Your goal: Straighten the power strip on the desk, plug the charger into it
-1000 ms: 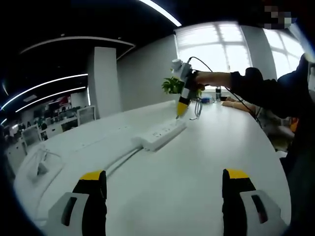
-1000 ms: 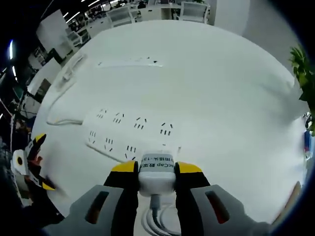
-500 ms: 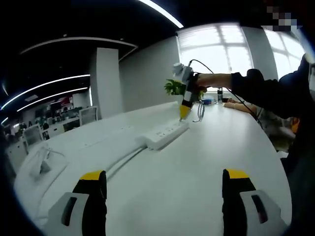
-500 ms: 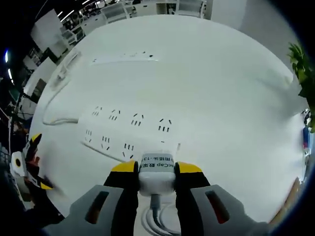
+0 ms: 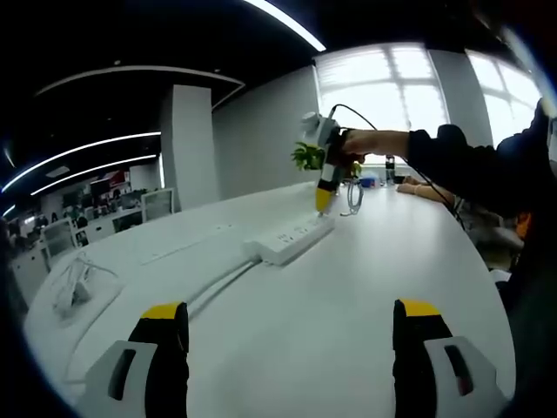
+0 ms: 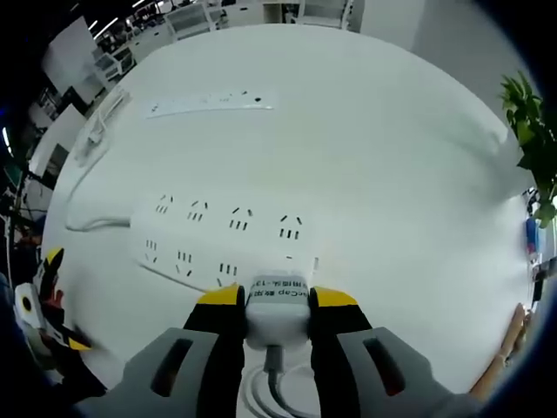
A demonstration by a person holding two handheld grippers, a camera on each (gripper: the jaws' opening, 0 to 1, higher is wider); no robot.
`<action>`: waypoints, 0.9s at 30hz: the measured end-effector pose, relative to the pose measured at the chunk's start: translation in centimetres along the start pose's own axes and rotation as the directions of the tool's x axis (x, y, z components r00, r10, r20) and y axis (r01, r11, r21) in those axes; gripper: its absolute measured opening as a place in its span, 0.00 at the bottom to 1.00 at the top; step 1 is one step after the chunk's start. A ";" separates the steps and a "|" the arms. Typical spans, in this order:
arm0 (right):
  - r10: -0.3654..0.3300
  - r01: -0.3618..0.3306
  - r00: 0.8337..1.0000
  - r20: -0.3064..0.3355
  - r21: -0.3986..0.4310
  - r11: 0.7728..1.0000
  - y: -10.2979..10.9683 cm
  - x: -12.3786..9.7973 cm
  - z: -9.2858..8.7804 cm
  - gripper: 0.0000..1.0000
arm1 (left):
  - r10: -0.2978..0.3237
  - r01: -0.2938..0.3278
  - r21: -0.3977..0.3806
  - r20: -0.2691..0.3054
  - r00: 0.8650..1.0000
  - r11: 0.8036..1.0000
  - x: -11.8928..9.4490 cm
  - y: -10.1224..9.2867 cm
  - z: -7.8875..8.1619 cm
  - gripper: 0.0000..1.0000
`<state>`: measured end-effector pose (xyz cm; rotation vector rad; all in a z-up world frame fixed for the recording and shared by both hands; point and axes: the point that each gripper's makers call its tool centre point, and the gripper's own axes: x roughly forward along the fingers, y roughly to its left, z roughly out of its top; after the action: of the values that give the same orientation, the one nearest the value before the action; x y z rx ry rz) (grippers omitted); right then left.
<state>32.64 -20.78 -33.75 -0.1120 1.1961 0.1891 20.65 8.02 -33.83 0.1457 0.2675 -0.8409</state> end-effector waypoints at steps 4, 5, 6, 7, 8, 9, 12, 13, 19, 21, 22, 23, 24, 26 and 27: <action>-0.004 0.004 1.000 -0.001 0.021 1.000 -0.1 0.0 -0.2 0.26 | 0.004 -0.004 0.009 -0.007 1.000 1.000 -0.2 0.2 0.0 0.99; -0.005 0.005 1.000 -0.004 0.023 1.000 -0.1 0.2 -0.3 0.26 | 0.004 -0.004 0.009 -0.009 1.000 1.000 -0.2 0.2 -0.1 0.99; -0.009 0.009 1.000 -0.010 0.025 1.000 -0.1 0.3 -0.6 0.26 | 0.004 -0.004 0.007 -0.009 1.000 1.000 -0.2 0.3 -0.1 0.99; -0.011 0.011 1.000 -0.003 0.028 1.000 0.1 0.1 -0.6 0.26 | 0.004 -0.004 0.006 -0.011 1.000 1.000 -0.2 0.3 -0.3 0.99; -0.013 0.013 1.000 0.001 0.027 1.000 0.0 0.1 -0.5 0.26 | 0.006 -0.006 0.004 -0.011 1.000 1.000 -0.2 0.4 -0.3 0.99; -0.012 0.012 1.000 0.005 0.035 0.999 -0.1 0.2 -0.2 0.26 | 0.008 -0.008 0.001 -0.009 1.000 1.000 -0.2 0.4 -0.3 0.99; -0.012 0.012 1.000 0.008 0.053 0.999 -0.2 0.3 0.1 0.26 | 0.008 -0.008 -0.003 -0.010 1.000 1.000 -0.1 0.5 -0.4 0.99; -0.015 0.014 1.000 0.009 0.059 0.998 -0.2 0.4 0.3 0.26 | 0.010 -0.010 0.000 -0.012 1.000 1.000 -0.1 0.5 -0.4 0.99; -0.052 0.051 0.999 0.014 0.041 0.998 -0.5 1.0 0.2 0.26 | 0.020 -0.020 -0.004 -0.003 1.000 1.000 -0.2 0.8 -0.1 0.99; -0.033 0.032 0.999 0.016 0.062 0.998 -0.7 0.9 0.4 0.26 | 0.022 -0.022 -0.002 -0.010 1.000 1.000 -0.2 0.9 -0.3 0.99; -0.032 0.031 0.999 0.014 0.061 0.998 -0.7 0.9 0.5 0.26 | 0.023 -0.023 -0.002 -0.012 1.000 1.000 -0.2 0.9 -0.3 0.99; -0.030 0.030 0.999 0.013 0.061 0.998 -0.7 0.9 0.5 0.26 | 0.022 -0.022 -0.002 -0.013 1.000 1.000 -0.2 0.9 -0.4 0.99; -0.031 0.030 0.999 0.012 0.061 0.998 -0.6 0.9 0.5 0.26 | 0.022 -0.022 -0.002 -0.014 1.000 1.000 -0.2 0.9 -0.5 0.99; -0.028 0.027 1.000 0.006 0.061 0.998 -0.7 0.9 0.4 0.26 | 0.022 -0.022 -0.004 -0.015 1.000 1.000 -0.1 0.9 -0.5 0.99; -0.021 0.021 1.000 0.003 0.065 0.998 -0.8 0.9 0.4 0.26 | 0.023 -0.023 -0.004 -0.016 1.000 1.000 -0.1 1.0 -0.6 0.99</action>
<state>33.46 -21.38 -34.44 -0.0674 1.1954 0.1316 21.21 8.85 -34.34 0.1514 0.2826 -0.8165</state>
